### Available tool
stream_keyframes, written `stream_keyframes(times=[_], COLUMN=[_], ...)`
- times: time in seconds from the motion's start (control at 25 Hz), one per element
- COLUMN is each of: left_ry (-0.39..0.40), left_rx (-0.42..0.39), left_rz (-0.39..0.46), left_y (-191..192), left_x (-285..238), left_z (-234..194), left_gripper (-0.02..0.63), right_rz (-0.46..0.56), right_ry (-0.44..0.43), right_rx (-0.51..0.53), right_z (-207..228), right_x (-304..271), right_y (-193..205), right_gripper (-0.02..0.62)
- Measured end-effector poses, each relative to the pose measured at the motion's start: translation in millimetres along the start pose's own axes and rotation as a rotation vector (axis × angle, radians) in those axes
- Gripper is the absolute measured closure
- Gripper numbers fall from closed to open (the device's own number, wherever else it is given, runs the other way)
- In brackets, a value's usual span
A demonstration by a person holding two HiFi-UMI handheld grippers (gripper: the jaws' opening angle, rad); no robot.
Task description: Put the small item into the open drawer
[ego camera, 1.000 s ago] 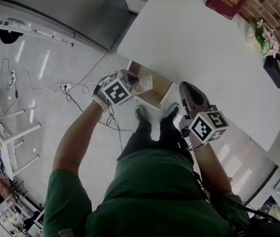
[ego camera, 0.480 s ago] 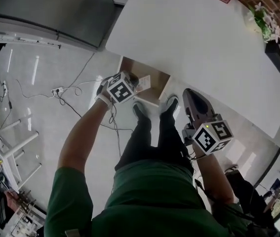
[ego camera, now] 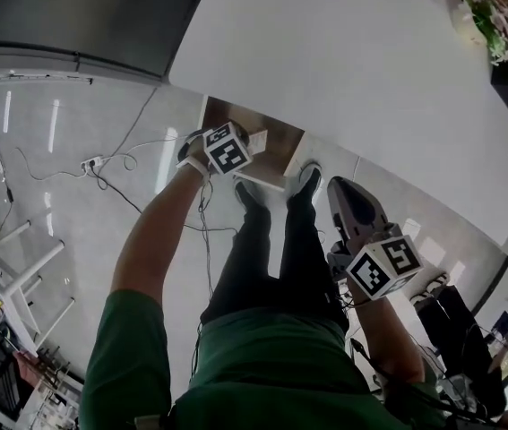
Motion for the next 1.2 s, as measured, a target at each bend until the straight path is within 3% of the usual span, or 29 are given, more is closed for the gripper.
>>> stream_keyframes(times=[0.52,1.2], left_ry=[0.019,-0.067], left_rx=[-0.129,0.017], left_rz=[-0.099,-0.065], left_y=[0.7,13.6], left_x=[-77.9,-91.2], left_z=[-9.1,-27.7], left_gripper=[0.594,0.592], right_rz=[-0.063,-0.1], right_ry=[-0.017,-0.019], right_rx=[-0.052,-0.043], right_z=[18.2,17.0], right_x=[-22.7,-33.7], right_y=[42.6,51.2], right_gripper=[0.592,0.592])
Point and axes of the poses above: the fingertips, and each gripper's own axes: x backward along the fingers, z to its right, y out of its underside, the point moved 8 cm from there along x, backward along the fingers, and after that the axes turned 3 degrees about -x, right-handed, at the moved point
